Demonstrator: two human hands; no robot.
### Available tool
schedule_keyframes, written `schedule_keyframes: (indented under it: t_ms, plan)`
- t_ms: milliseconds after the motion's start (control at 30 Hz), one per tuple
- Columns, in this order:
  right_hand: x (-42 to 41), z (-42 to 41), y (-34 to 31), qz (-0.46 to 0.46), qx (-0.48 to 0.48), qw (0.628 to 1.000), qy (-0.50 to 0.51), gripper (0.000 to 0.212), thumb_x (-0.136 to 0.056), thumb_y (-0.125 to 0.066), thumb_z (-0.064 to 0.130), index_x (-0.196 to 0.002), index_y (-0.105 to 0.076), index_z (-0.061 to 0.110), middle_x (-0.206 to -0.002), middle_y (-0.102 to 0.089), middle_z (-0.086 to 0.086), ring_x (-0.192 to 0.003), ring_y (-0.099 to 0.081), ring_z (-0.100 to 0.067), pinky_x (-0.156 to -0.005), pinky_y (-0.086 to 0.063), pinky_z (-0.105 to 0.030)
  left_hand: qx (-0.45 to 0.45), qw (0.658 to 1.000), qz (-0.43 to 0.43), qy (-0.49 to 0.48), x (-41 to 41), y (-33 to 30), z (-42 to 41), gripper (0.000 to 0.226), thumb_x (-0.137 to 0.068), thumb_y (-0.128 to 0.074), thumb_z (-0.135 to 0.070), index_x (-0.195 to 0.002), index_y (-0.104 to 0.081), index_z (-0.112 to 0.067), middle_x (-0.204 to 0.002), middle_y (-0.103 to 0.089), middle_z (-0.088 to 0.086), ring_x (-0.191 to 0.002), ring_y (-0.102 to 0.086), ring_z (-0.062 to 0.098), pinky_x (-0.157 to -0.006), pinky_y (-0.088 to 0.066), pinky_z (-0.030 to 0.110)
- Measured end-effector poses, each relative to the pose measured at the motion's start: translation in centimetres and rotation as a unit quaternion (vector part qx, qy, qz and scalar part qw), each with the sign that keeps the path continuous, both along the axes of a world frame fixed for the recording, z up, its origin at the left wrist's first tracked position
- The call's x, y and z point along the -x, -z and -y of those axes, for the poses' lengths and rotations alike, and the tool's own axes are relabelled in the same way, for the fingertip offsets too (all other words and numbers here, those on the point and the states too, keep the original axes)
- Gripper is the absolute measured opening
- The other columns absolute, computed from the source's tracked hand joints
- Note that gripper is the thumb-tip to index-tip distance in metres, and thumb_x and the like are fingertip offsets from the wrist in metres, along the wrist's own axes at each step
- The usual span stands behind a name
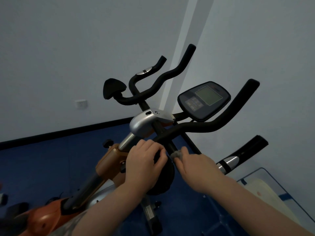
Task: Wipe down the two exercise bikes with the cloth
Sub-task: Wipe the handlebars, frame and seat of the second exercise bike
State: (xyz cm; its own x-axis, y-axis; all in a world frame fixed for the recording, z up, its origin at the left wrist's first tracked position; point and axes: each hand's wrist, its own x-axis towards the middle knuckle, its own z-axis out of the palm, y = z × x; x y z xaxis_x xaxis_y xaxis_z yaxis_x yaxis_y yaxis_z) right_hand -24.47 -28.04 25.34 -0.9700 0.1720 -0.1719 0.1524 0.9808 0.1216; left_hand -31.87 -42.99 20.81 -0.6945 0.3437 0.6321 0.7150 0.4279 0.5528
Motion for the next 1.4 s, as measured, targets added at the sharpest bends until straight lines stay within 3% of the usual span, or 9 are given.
schedule_keyframes:
  t_ms: [167, 267, 433, 600, 833, 967, 1133, 1267, 1400]
  plan:
    - [3.8, 0.8, 0.1, 0.002, 0.059, 0.998, 0.027, 0.034, -0.104, -0.024, 0.031, -0.124, -0.041, 0.010, -0.105, -0.051, -0.009, -0.077, -0.043, -0.021, -0.062, -0.032, -0.036, -0.005, 1.000, -0.003, -0.002, 0.1, -0.1, 0.0, 0.016, -0.087, -0.053, -0.028, -0.076, -0.064, -0.022, -0.074, -0.058, -0.010, -0.069, -0.049, 0.007, -0.060, -0.044, 0.032]
    - [2.7, 0.1, -0.1, -0.003, 0.140, 0.990, 0.037, 0.031, -0.104, -0.023, 0.039, -0.116, -0.038, 0.015, -0.091, -0.056, -0.007, -0.072, -0.050, -0.023, -0.064, -0.037, -0.035, -0.005, 1.000, -0.006, -0.004, 0.0, 0.0, 0.0, 0.017, -0.087, -0.053, -0.028, -0.076, -0.064, -0.021, -0.074, -0.058, -0.010, -0.069, -0.050, 0.008, -0.060, -0.043, 0.031]
    - [1.1, -1.3, 0.1, 0.045, 0.079, 0.996, -0.012, 0.039, -0.102, -0.017, 0.042, -0.118, -0.041, 0.015, -0.092, -0.051, -0.004, -0.065, -0.042, -0.018, -0.061, -0.032, -0.033, -0.009, 1.000, -0.005, -0.006, 0.2, 0.1, 0.0, 0.018, -0.087, -0.053, -0.030, -0.075, -0.064, -0.022, -0.074, -0.058, -0.011, -0.070, -0.049, 0.007, -0.062, -0.041, 0.027]
    - [3.7, -0.3, -0.2, 0.010, 0.120, 0.993, -0.019, 0.020, -0.104, -0.029, 0.022, -0.115, -0.041, 0.009, -0.117, -0.043, -0.016, -0.086, -0.051, -0.030, -0.073, -0.047, -0.042, -0.008, 1.000, 0.000, -0.006, 0.4, 0.2, 0.0, 0.018, -0.087, -0.053, -0.030, -0.075, -0.064, -0.023, -0.074, -0.057, -0.012, -0.070, -0.049, 0.006, -0.061, -0.041, 0.025]
    - [-2.1, -0.2, 0.2, -0.099, 0.050, 0.992, -0.056, 0.044, -0.098, -0.036, 0.043, -0.136, -0.038, 0.020, -0.103, -0.060, -0.001, -0.079, -0.060, -0.023, -0.062, -0.038, -0.032, -0.008, 1.000, 0.005, 0.009, 0.2, 0.3, 0.5, 0.020, -0.088, -0.050, -0.032, -0.079, -0.066, -0.023, -0.077, -0.058, -0.013, -0.073, -0.051, 0.005, -0.061, -0.042, 0.023]
    - [-6.0, -3.8, -1.4, -0.200, 0.015, 0.968, -0.149, 0.028, -0.090, -0.048, 0.032, -0.099, -0.068, 0.014, -0.082, -0.063, 0.002, -0.075, -0.059, -0.017, -0.071, -0.048, -0.027, -0.016, 1.000, 0.010, 0.010, 0.4, 0.4, 0.4, 0.023, -0.089, -0.049, -0.034, -0.078, -0.067, -0.023, -0.078, -0.059, -0.015, -0.074, -0.051, 0.006, -0.060, -0.040, 0.022]
    - [-6.7, -6.0, -1.1, -0.357, 0.064, 0.931, -0.031, 0.026, -0.091, -0.050, 0.027, -0.091, -0.069, 0.011, -0.083, -0.065, 0.001, -0.081, -0.057, -0.019, -0.085, -0.046, -0.036, -0.027, 1.000, -0.002, 0.004, 0.3, 0.5, 0.0, 0.021, -0.088, -0.051, -0.032, -0.077, -0.066, -0.022, -0.079, -0.058, -0.012, -0.076, -0.050, 0.006, -0.066, -0.038, 0.022]
    - [-5.8, -1.8, 1.8, -0.314, 0.048, 0.947, -0.034, 0.025, -0.092, -0.048, 0.033, -0.087, -0.068, 0.019, -0.074, -0.063, 0.003, -0.077, -0.056, -0.019, -0.090, -0.048, -0.039, -0.036, 0.999, 0.011, -0.028, 0.3, 0.6, -0.1, 0.010, -0.087, -0.057, -0.024, -0.084, -0.065, -0.020, -0.086, -0.055, -0.010, -0.081, -0.044, 0.002, -0.071, -0.031, 0.013]
    - [-5.7, -1.9, 1.2, -0.304, 0.024, 0.946, -0.111, 0.029, -0.092, -0.046, 0.039, -0.084, -0.067, 0.021, -0.064, -0.061, 0.007, -0.065, -0.060, -0.014, -0.078, -0.046, -0.024, -0.037, 0.995, 0.077, -0.053, 0.1, 0.6, 0.1, 0.010, -0.090, -0.062, -0.019, -0.097, -0.063, -0.026, -0.095, -0.054, -0.018, -0.088, -0.051, -0.001, -0.074, -0.036, 0.017]
